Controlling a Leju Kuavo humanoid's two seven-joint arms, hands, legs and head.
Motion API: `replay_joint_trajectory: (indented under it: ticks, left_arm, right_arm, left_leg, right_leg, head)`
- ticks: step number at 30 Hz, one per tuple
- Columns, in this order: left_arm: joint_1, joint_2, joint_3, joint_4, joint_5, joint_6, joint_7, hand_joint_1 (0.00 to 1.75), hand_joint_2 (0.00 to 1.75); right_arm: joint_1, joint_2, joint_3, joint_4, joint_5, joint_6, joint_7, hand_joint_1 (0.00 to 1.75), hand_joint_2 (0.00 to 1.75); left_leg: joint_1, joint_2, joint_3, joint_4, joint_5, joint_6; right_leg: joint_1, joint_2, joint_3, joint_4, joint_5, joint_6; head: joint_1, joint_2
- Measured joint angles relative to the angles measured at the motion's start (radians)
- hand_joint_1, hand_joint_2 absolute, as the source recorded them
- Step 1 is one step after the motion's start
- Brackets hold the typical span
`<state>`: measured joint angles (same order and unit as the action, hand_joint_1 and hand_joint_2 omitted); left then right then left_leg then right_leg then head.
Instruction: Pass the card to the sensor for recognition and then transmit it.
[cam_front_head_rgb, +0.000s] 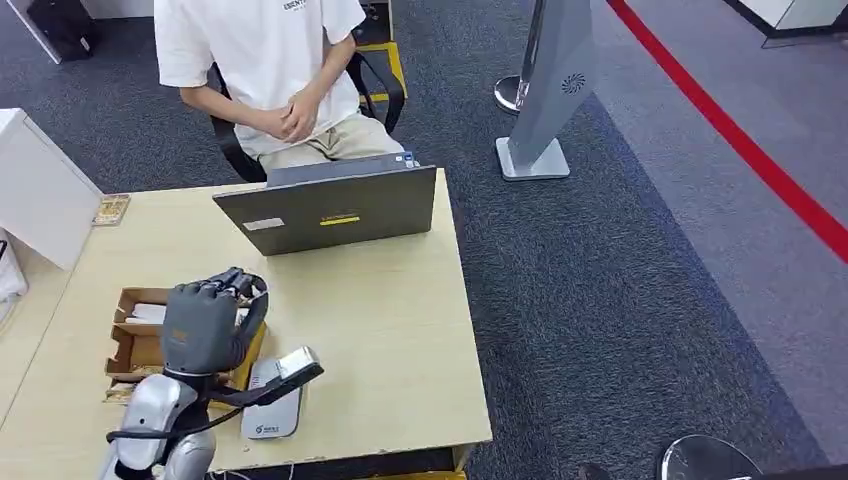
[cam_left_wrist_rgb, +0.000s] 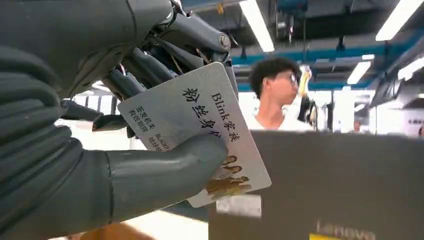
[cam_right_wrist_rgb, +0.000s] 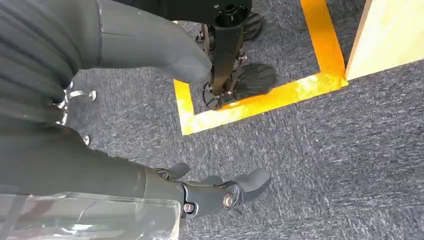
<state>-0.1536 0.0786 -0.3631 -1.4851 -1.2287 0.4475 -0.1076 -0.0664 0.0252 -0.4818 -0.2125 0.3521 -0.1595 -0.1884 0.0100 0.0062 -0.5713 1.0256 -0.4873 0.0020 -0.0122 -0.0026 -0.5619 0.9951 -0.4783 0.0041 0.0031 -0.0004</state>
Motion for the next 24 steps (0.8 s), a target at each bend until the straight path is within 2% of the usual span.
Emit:
replay_joint_trajectory:
  ticks: [4,10,21,24]
  left_arm:
    - [0.024,0.01,-0.018,0.011,-0.026,-0.047,0.037,1.75,1.75]
    - [0.072,0.03,-0.025,0.01,-0.046,-0.071,0.068,1.75,1.75]
    - [0.15,0.064,-0.033,-0.03,-0.059,-0.075,0.08,1.75,1.75]
    - [0.194,0.074,-0.034,-0.071,-0.067,-0.071,0.08,1.75,1.75]
  right_arm:
    - [0.004,0.0,-0.008,0.0,-0.001,0.003,-0.001,0.0,1.75]
    - [0.015,0.0,-0.024,0.0,-0.002,0.004,-0.003,0.0,1.75]
    - [0.018,0.0,-0.034,0.0,-0.001,0.004,-0.002,0.0,1.75]
    - [0.02,0.0,-0.041,0.0,0.0,0.004,-0.002,0.0,1.75]
  left_leg:
    - [0.0,0.0,0.0,0.0,0.0,0.0]
    - [0.0,0.0,-0.001,0.0,0.0,0.0]
    - [0.0,0.0,0.0,0.0,0.0,0.0]
    - [0.0,0.0,0.0,0.0,0.0,0.0]
  right_leg:
    - [0.0,0.0,0.0,0.0,0.0,0.0]
    - [0.0,0.0,0.0,0.0,-0.001,0.0]
    - [0.0,0.0,0.0,0.0,-0.001,0.0]
    - [0.0,0.0,0.0,0.0,-0.001,0.0]
  head:
    - [0.0,0.0]
    - [0.0,0.0]
    - [0.0,0.0]
    - [0.0,0.0]
